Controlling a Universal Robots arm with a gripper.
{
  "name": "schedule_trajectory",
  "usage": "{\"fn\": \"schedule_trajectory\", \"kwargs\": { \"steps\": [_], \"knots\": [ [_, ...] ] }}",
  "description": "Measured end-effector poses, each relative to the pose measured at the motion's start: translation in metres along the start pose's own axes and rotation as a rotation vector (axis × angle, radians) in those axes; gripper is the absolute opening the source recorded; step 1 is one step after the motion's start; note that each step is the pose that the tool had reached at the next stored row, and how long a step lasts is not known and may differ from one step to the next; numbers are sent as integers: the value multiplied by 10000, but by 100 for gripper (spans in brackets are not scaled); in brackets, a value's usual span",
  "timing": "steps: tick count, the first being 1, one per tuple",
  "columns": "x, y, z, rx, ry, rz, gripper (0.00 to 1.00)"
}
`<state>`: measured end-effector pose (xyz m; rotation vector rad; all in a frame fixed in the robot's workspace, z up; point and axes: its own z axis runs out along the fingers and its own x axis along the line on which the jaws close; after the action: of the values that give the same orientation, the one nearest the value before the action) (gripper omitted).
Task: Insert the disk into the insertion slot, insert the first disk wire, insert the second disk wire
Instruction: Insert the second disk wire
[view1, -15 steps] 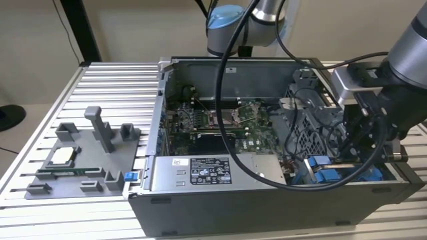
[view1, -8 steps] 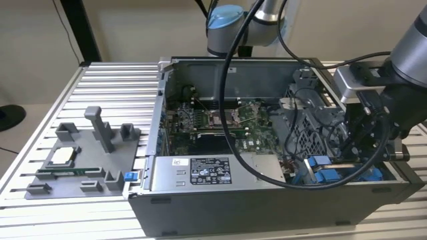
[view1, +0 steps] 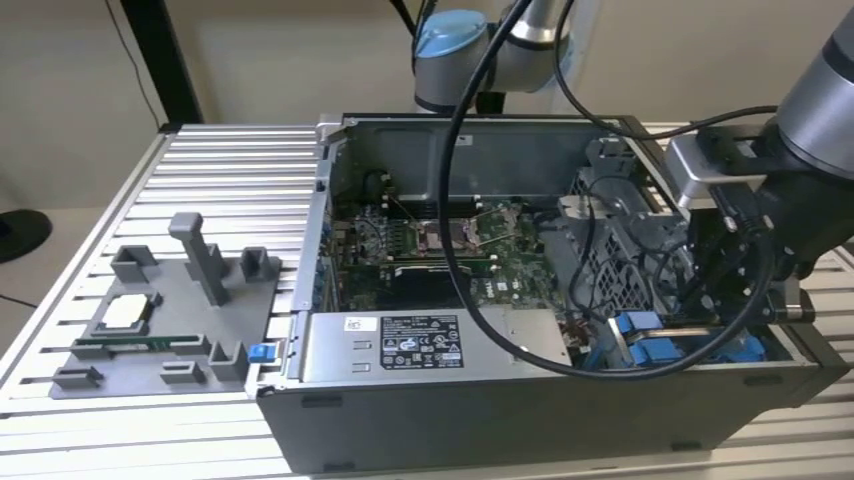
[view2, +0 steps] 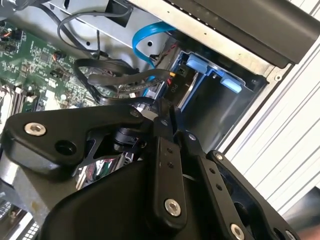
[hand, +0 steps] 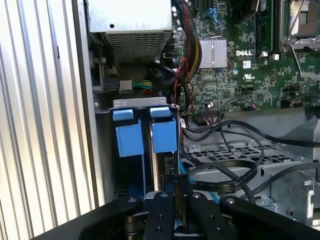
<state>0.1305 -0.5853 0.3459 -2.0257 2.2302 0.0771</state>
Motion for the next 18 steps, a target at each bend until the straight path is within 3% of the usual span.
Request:
{"fn": "schedule_trajectory", "kwargs": {
  "steps": [15, 16, 18],
  "knots": [
    [10, 4, 78, 1, 4, 0, 0],
    [19, 8, 151, 0, 8, 1, 0],
    [16, 8, 149, 2, 16, -1, 0]
  ]
}}
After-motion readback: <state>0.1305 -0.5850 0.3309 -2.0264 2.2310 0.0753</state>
